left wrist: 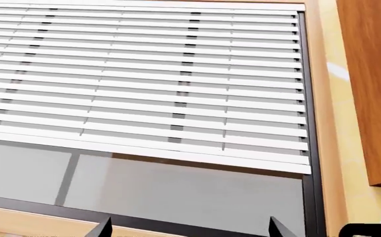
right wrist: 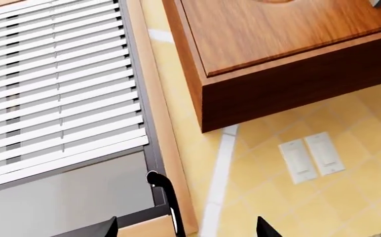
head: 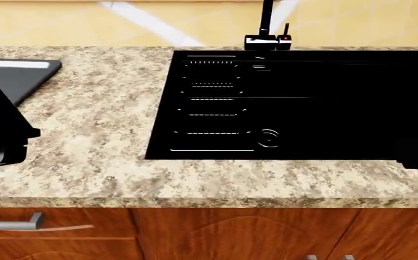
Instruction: Place the two vegetables and bowl onto the tray for setting up a vegetable dip station.
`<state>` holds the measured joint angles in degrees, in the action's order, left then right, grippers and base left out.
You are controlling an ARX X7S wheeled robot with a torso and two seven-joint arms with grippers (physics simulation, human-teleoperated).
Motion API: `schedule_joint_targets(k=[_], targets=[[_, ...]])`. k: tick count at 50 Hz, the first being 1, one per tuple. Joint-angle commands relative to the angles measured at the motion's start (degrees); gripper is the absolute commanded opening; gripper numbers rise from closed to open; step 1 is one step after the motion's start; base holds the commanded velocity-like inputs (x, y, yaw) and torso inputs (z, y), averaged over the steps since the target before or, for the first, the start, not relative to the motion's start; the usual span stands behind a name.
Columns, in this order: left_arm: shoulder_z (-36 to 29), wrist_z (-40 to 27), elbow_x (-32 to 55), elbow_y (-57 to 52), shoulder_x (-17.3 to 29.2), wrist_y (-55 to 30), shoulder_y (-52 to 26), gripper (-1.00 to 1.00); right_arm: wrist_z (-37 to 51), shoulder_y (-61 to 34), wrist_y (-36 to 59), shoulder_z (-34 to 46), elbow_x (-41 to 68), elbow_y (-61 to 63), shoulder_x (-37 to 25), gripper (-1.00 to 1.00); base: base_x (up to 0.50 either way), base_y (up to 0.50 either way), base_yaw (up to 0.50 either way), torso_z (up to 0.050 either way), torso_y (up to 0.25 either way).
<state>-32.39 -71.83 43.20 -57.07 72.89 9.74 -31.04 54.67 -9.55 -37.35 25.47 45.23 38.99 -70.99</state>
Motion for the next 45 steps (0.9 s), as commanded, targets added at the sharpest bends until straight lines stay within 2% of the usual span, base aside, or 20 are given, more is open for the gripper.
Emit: schedule_joint_targets(k=[1,45], targets=[[-0.1,0.2,0.1,0.2,-0.3,-0.2,-0.3,1.0,-0.1,0.3,-0.1,-0.4,0.2,0.0,-0.1,1.0,0.0,-0.5,0.0,0.0,0.0],[-0.3,0.3,0.1,0.2,-0.4,-0.2,-0.6,1.0,-4.5,0.0,-1.1,-0.2,1.6,-0.8,2.2,1.0,0.02,-0.5,0.0,0.0,0.0]])
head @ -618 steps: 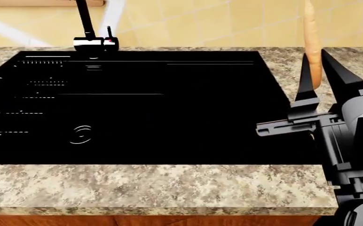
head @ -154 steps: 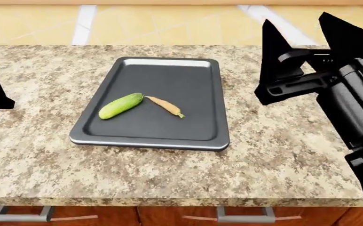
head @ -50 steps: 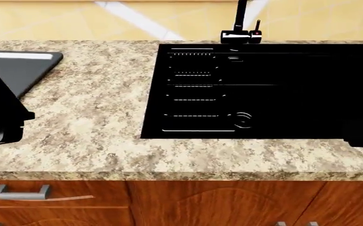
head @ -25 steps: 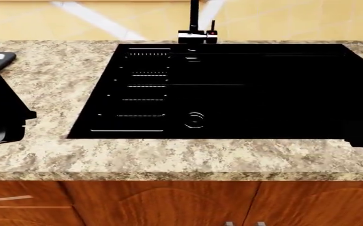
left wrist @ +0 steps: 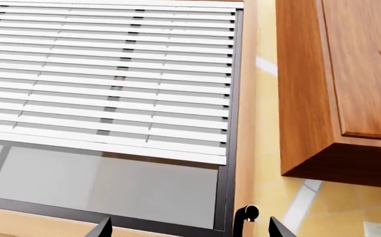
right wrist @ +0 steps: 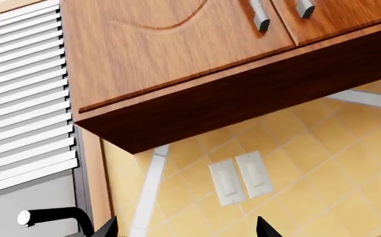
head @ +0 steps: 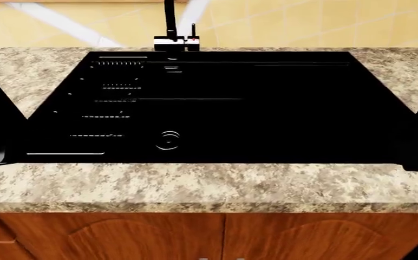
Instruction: Place the two vegetables and bowl onto the tray for setting up a vegetable dip station.
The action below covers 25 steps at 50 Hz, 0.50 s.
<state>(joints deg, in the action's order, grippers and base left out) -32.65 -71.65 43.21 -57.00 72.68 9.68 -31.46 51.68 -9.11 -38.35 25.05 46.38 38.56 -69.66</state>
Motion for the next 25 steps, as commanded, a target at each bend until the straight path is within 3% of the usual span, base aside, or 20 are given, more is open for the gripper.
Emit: schedule_joint_targets(k=[1,17,25], targets=[[-0.1,0.2,0.1,0.1,-0.2,-0.1,-0.2,1.0,-1.6,-0.5,-0.2,0.3,0.6,-0.5,1.0,1.0,0.17,-0.5,0.0,0.0,0.0],[-0.1,0.0,-0.1,0.1,0.0,0.1,0.0,1.0,-1.2,0.2,0.0,-0.3,0.1,-0.3,0.9,1.0,0.23,-0.48,0.0,0.0,0.0],[-0.1,0.1,-0.1,0.1,-0.2,0.0,-0.1,1.0,-1.1,0.7,-0.4,-0.7,0.5,-0.6,0.8,1.0,0.01,-0.5,0.0,0.0,0.0]])
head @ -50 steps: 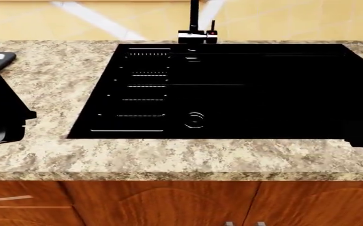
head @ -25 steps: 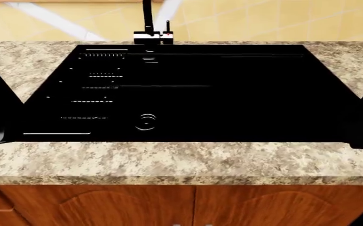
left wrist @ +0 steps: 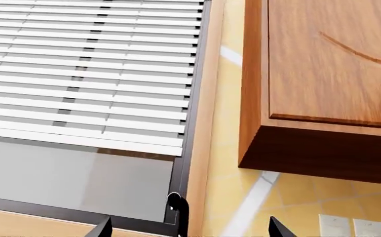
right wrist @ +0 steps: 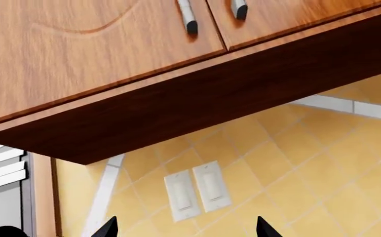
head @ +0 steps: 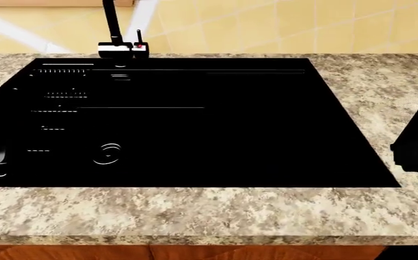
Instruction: Place the two vegetables and bowl onto the tray for setting up a vegetable dip station.
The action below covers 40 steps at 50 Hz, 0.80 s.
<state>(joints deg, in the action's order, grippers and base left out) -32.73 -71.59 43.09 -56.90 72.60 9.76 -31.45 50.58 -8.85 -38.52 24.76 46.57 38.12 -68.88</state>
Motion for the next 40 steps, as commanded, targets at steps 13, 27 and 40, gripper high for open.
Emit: schedule_joint_targets(k=[13,27,40], targets=[[-0.1,0.1,-0.3,0.2,-0.2,0.1,0.2,1.0,0.8,1.6,-1.0,-1.3,-0.1,0.2,-0.4,1.0,0.0,-0.5,0.0,0.0,0.0],[-0.3,0.5,0.0,0.2,-0.6,-0.5,-0.4,1.0,1.0,2.1,-1.0,-2.0,-0.3,0.0,-0.1,1.0,0.0,-0.5,0.0,0.0,0.0],[-0.2,0.4,0.2,0.1,-0.5,-0.4,-0.5,1.0,0.9,2.1,-0.5,-2.3,-0.3,0.2,0.0,1.0,0.0,-0.5,0.0,0.0,0.0]])
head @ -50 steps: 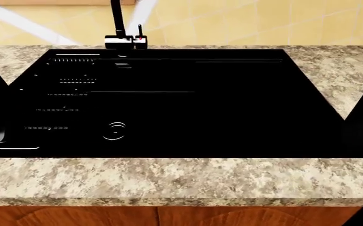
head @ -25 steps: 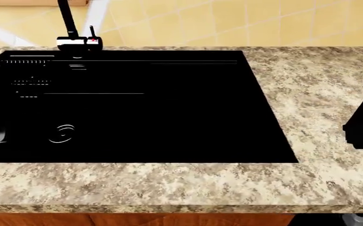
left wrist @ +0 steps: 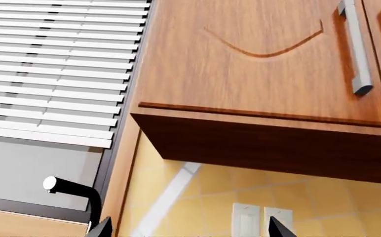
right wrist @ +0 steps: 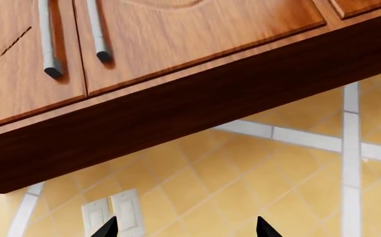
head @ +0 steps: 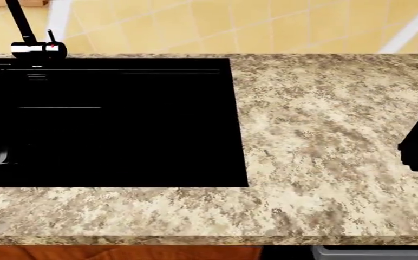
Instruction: Place the two vegetables and bowl onto the tray for setting up a vegetable dip station.
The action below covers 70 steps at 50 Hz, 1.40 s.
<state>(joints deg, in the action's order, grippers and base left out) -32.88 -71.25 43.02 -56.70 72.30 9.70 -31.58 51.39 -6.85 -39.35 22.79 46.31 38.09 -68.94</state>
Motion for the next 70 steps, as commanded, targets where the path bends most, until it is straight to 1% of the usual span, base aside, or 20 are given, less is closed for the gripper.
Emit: schedule_joint_targets(k=[1,40,53,70], targets=[[0.0,0.0,0.2,-0.1,-0.1,-0.2,-0.2,1.0,0.0,0.1,0.4,-0.4,0.0,0.2,0.1,1.0,0.0,-0.5,0.0,0.0,0.0],[0.0,-0.3,0.1,-0.3,0.2,-0.2,-0.2,1.0,-0.6,1.2,0.4,-1.6,0.1,0.2,0.5,1.0,0.0,-0.5,0.0,0.0,0.0],[-0.3,0.1,0.2,-0.4,-0.4,-1.1,-0.8,1.0,-1.2,0.5,1.6,-1.4,0.4,0.3,1.0,1.0,0.0,-0.5,0.0,0.0,0.0],[-0.3,-0.1,0.0,-0.4,-0.1,-0.5,-0.5,1.0,-1.8,0.2,2.6,-1.4,0.4,0.4,1.6,1.0,0.0,-0.5,0.0,0.0,0.0]])
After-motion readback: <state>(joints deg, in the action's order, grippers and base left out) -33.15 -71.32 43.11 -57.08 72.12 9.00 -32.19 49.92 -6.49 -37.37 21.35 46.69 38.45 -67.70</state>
